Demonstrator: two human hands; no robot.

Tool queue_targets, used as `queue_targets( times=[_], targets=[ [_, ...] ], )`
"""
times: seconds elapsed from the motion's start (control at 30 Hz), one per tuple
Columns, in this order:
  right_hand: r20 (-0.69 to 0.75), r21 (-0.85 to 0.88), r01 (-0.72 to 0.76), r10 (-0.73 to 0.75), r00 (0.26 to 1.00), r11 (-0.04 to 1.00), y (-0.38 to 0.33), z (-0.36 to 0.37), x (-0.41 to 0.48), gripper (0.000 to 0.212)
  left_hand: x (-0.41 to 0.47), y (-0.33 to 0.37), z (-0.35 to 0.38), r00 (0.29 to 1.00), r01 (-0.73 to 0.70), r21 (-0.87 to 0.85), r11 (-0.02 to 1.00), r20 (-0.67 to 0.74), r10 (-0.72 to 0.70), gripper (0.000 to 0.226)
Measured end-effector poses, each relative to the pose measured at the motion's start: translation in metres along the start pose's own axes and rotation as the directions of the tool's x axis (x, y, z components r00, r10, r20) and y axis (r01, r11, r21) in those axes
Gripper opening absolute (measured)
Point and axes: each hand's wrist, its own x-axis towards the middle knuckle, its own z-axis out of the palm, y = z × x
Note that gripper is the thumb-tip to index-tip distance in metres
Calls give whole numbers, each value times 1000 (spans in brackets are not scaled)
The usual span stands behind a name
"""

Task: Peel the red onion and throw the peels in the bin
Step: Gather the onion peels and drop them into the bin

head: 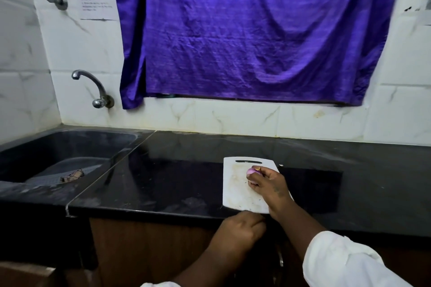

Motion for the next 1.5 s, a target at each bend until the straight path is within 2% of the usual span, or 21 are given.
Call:
queue_targets(
  times=[0.07, 0.13, 0.23, 0.3, 0.37, 0.47, 0.57, 0.63, 0.7, 0.87, 0.9, 1.0, 1.1, 1.17, 1.2, 1.27, 1.33, 1.37, 1.4, 1.43, 1.5],
  targets=[
    [61, -3, -15, 15, 998, 1000, -1, 8, -15, 23, -2, -2, -4, 997, 76, -85, 994, -18, -78, 15],
    [131, 4, -38, 37, 991, 999, -2, 17, -28, 22, -3, -3, -14, 960, 235, -260, 937, -92, -266, 16],
    [242, 14, -78, 73, 968, 997, -1, 38, -47, 21, -12, -17, -38, 769, 452, -533, 715, -173, -615, 26],
    [299, 17, -84, 75, 951, 996, 1, 60, -59, 22, -24, -31, -58, 625, 510, -649, 565, -171, -761, 39],
    [357, 55, -115, 88, 930, 992, 4, 89, -73, 24, -44, -46, -82, 492, 522, -736, 432, -154, -857, 38],
    [461, 100, -205, 137, 877, 974, 16, 142, -96, 27, -91, -61, -117, 317, 521, -798, 303, -149, -937, 30],
    [586, 42, -253, 181, 790, 966, 44, 195, -127, 31, -156, -70, -138, 154, 554, -794, 251, -198, -968, 27],
    [649, -42, -219, 193, 736, 975, 70, 221, -148, 31, -198, -70, -144, 115, 609, -743, 278, -263, -958, 30],
    [671, -117, -217, 238, 702, 969, 103, 241, -168, 31, -241, -68, -141, 61, 689, -677, 258, -300, -952, 31],
    [676, -316, -181, 355, 646, 931, 194, 261, -189, 30, -331, -74, -109, -139, 774, -632, 38, -229, -963, 15],
    [677, -361, -148, 368, 637, 921, 211, 262, -191, 32, -345, -76, -101, -148, 795, -607, 14, -216, -965, 11],
    [674, -487, -51, 412, 612, 872, 251, 265, -195, 43, -379, -78, -83, -43, 944, -327, 38, -237, -970, 10],
    [650, -554, 3, 431, 627, 832, 279, 272, -194, 47, -404, -83, -67, -39, 996, -89, -24, -161, -986, 39],
    [641, -582, 20, 443, 627, 813, 288, 276, -194, 49, -419, -89, -55, -51, 992, 117, -51, -2, -999, 68],
    [639, -591, 21, 453, 621, 806, 291, 278, -195, 50, -427, -90, -49, -81, 984, 163, -68, 75, -994, 73],
    [646, -600, 24, 466, 604, 800, 294, 282, -195, 51, -431, -91, -47, -172, 983, 89, -160, 156, -973, 54],
    [662, -596, 26, 473, 581, 803, 294, 284, -196, 52, -432, -88, -49, -178, 983, 67, -171, 115, -977, 40],
    [671, -587, 22, 472, 572, 809, 293, 284, -196, 53, -434, -85, -49, -142, 987, 96, -132, 107, -984, 51],
    [679, -576, 13, 470, 563, 817, 290, 284, -195, 53, -433, -84, -48, -102, 980, 182, -76, 134, -986, 72],
    [689, -565, 5, 468, 553, 825, 286, 283, -195, 54, -432, -83, -48, -100, 964, 261, -52, 176, -979, 93],
    [708, -540, 1, 453, 542, 842, 277, 279, -194, 57, -426, -82, -48, -136, 974, 208, -89, 225, -965, 112]
  ],
)
